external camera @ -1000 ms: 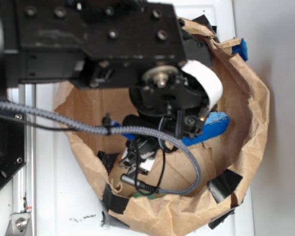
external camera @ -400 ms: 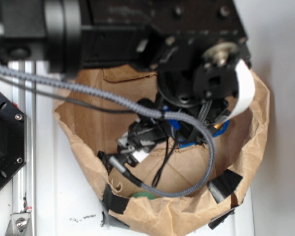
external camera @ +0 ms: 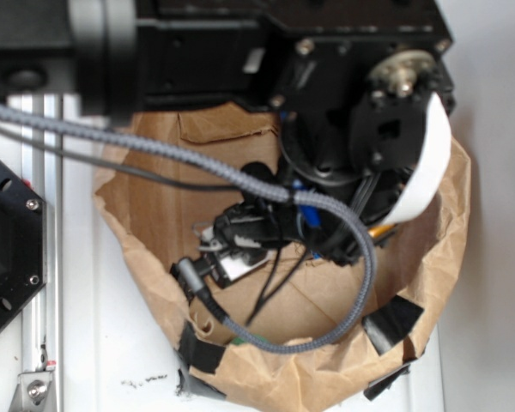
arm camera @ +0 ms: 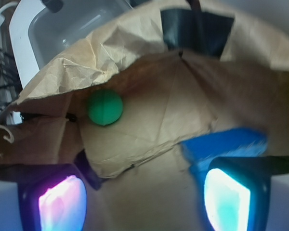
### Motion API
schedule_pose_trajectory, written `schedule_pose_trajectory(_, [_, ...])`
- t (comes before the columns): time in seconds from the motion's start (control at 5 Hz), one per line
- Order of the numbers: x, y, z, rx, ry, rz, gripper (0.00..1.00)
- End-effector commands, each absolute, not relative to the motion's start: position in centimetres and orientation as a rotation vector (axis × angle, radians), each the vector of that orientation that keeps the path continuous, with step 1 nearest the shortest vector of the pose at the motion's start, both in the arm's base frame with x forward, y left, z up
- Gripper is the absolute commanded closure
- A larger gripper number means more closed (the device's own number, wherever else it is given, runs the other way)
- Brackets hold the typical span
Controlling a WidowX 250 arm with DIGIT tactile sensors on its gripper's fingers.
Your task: Grab the green ball.
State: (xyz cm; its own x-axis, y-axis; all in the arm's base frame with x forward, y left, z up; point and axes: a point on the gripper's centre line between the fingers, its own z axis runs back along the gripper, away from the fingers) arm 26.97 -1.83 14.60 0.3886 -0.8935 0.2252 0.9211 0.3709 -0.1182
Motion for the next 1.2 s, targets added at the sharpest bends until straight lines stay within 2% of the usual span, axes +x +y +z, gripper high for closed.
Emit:
schedule_pose_trajectory(0.0, [28.3, -0.6, 11.3, -0.133, -0.146, -1.362, 0.00])
schedule_pose_trajectory(0.4, [27.1, -1.0, 7.6, -0.157, -0.125, -1.448, 0.00])
schedule_pose_trajectory(0.6, [26.3, -2.3, 6.3, -0.142, -0.111, -1.531, 0.00])
schedule_pose_trajectory(0.8, [25.2, -4.2, 6.5, -0.225, -0.139, -1.631, 0.00])
schedule_pose_trajectory(1.0, [24.7, -5.7, 7.2, -0.345, -0.213, -1.701, 0.00])
